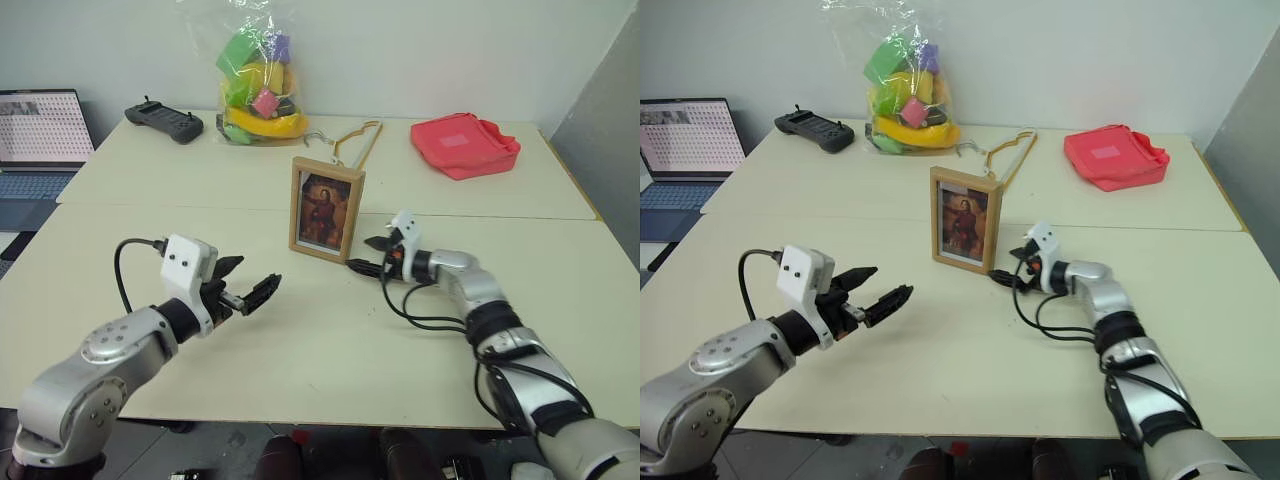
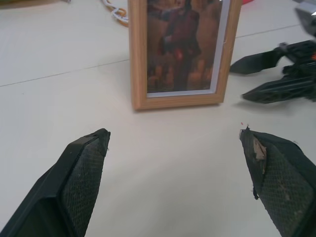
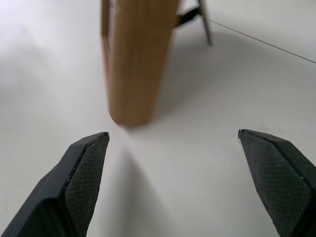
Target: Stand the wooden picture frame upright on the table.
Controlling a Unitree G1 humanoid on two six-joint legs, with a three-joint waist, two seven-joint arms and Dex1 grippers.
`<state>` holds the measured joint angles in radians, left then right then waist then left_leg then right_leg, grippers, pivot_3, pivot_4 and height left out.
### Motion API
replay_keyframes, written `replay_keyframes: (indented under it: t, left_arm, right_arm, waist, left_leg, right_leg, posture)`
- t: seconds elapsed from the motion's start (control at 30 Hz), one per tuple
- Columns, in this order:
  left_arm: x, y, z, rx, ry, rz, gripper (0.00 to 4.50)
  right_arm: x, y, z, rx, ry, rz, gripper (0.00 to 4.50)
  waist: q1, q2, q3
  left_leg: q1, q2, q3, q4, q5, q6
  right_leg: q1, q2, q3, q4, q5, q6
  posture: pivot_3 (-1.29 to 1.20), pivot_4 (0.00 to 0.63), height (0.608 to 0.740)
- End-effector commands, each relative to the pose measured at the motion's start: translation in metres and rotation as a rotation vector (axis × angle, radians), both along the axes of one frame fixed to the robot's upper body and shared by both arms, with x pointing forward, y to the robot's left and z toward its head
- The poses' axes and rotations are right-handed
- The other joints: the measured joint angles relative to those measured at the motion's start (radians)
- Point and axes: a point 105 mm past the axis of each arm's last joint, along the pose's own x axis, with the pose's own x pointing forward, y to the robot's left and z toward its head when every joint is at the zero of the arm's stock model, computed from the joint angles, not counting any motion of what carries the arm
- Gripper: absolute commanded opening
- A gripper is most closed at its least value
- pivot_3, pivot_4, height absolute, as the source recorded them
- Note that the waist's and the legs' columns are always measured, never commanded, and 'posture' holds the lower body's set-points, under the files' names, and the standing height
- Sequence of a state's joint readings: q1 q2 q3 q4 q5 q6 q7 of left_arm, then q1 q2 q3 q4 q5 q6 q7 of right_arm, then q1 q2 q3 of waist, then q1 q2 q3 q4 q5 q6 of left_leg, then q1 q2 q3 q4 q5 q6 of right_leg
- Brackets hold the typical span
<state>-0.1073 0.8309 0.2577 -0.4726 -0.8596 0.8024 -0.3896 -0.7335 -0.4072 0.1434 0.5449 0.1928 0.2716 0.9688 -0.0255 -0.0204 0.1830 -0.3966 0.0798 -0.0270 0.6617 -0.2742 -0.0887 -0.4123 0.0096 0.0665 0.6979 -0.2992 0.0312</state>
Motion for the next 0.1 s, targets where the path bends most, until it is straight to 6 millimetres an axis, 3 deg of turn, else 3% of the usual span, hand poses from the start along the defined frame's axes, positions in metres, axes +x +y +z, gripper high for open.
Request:
replay_keyframes:
  t: [0.03, 0.1]
  left_arm:
    - [0.007, 0.032, 0.031, 0.03, -0.006, -0.033, 4.5]
    - [0.01, 0.04, 0.037, 0.038, 0.026, -0.073, 4.5]
  right_arm:
    - [-0.033, -0.002, 0.062, 0.042, -0.042, 0.167, 4.45]
    - [-0.048, 0.0, 0.078, 0.065, -0.016, 0.218, 4.45]
  waist:
    - [-0.004, 0.002, 0.001]
    - [-0.011, 0.002, 0.001]
  left_leg:
    - [0.0, 0.0, -0.001, 0.0, 0.0, 0.0]
    - [0.001, 0.001, -0.001, -0.001, 0.0, 0.0]
  right_leg:
    - [0.0, 0.0, 0.0, 0.0, 0.0, 0.0]
    - [-0.001, 0.002, 0.001, 0.001, 0.0, 0.0]
  posture:
    - [0.0, 0.15, 0.74]
    - [0.0, 0.15, 0.74]
